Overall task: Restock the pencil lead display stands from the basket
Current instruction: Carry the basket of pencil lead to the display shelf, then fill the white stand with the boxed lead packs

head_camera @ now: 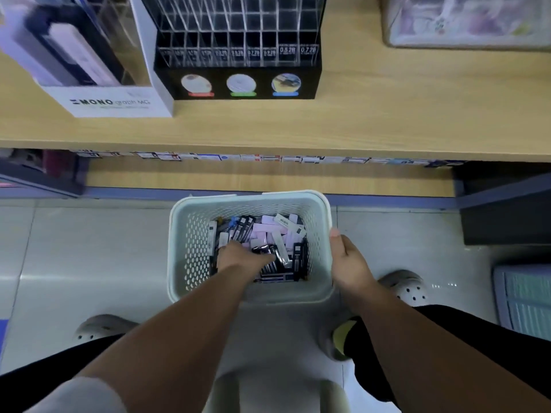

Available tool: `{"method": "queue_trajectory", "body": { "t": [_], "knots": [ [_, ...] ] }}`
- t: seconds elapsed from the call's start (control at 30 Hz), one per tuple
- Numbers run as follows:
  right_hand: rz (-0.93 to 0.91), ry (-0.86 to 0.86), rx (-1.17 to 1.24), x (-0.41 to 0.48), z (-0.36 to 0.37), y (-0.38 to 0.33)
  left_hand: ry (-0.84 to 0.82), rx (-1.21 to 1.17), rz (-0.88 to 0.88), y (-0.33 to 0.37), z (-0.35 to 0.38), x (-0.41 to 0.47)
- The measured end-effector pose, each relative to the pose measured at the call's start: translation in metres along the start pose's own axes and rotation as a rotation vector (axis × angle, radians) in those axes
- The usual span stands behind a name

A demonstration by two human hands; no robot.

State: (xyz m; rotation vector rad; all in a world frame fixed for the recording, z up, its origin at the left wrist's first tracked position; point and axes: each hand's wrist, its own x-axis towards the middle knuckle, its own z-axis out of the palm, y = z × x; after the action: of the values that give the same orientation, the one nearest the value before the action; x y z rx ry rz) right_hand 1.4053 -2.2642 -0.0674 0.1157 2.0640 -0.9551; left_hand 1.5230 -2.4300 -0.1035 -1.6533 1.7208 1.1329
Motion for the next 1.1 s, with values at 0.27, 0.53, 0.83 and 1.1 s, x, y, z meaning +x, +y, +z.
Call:
{"method": "queue_trajectory", "body": {
  "t": [0.27, 0.53, 0.83, 1.1],
  "knots": [
    [0.003, -0.026, 0.059, 0.002, 0.002, 0.006, 0.074, 0.085, 0.011, 0.006, 0.021, 0.016],
    [0.007, -0.045, 0.123, 0.004, 0.004, 0.009, 0.08, -0.022, 0.009, 0.011, 0.025, 0.02],
    [-0.001, -0.033, 0.167, 0.002, 0.006, 0.009, 0.042, -0.205, 0.102, 0.02, 0.04, 0.014],
    [0.018, -0.069, 0.21, 0.002, 0.005, 0.009, 0.022, -0.2, 0.128, 0.037, 0.036, 0.018]
  ]
}}
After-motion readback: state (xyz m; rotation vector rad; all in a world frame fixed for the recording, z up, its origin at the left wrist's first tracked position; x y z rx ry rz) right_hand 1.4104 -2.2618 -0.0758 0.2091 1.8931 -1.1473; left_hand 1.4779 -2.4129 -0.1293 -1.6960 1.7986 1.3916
